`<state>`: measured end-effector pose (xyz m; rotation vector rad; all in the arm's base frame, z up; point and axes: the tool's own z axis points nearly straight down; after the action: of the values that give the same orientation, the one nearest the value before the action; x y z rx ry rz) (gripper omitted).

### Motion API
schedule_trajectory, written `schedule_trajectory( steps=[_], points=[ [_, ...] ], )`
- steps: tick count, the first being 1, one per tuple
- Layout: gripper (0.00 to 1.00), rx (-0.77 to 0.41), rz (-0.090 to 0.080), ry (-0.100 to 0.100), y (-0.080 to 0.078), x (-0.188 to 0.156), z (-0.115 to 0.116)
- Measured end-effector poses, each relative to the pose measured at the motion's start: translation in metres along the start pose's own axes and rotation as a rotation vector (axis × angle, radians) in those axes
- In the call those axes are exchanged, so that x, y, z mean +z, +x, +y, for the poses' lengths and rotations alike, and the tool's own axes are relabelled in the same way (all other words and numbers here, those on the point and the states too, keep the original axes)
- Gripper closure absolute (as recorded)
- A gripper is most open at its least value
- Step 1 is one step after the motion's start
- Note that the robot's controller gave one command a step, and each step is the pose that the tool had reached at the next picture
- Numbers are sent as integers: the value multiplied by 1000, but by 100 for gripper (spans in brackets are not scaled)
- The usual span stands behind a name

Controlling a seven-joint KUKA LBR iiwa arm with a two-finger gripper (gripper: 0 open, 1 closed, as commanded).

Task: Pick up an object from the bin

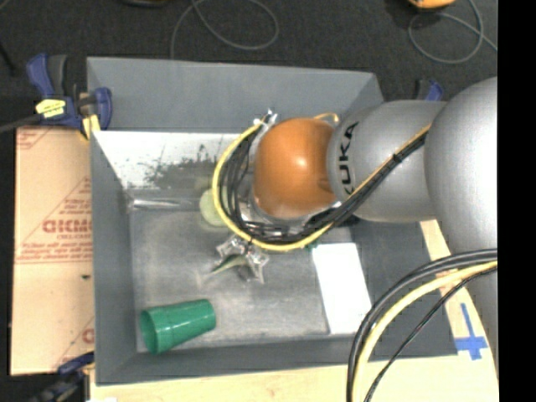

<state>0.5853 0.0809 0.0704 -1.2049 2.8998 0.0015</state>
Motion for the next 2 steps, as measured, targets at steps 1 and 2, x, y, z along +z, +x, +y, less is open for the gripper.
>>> schedule_trajectory(
  steps=[1,2],
  points=[
    [100,1,0,0,0,0,0],
    [100,2,0,-1,1,-3,0]
  ],
)
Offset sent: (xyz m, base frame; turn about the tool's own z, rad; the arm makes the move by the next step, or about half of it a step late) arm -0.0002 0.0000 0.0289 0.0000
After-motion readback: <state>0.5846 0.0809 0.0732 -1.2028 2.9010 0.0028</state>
